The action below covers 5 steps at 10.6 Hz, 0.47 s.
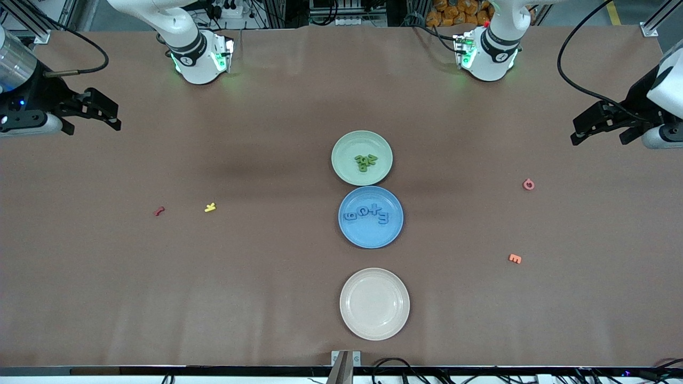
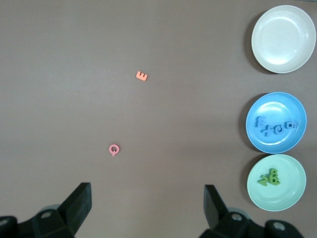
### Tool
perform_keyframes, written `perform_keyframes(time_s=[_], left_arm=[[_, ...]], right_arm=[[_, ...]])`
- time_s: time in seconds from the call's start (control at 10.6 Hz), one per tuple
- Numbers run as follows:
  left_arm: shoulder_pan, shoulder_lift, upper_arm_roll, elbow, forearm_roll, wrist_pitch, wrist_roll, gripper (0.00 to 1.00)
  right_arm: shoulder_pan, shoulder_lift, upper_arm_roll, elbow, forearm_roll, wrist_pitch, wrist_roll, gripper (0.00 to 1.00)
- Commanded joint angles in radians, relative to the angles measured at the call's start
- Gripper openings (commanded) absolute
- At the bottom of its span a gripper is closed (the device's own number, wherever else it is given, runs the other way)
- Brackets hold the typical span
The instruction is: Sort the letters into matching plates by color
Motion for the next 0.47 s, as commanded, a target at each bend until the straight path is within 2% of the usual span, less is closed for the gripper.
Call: perform_keyframes(time_s=[0.0, 0.38], left_arm=[[0.005, 0.001, -0.004, 0.006, -0.011, 0.006, 0.007, 1.0], [0.005, 0.002, -0.004, 0.006, -0.011, 0.006, 0.007, 1.0]], right_arm=[[-0.001, 0.005, -0.001, 0.033, 0.014, -0.042, -0.004, 1.0], [-0.001, 0.008, -0.002, 0.034, 0.015, -0.049, -0.007, 1.0]])
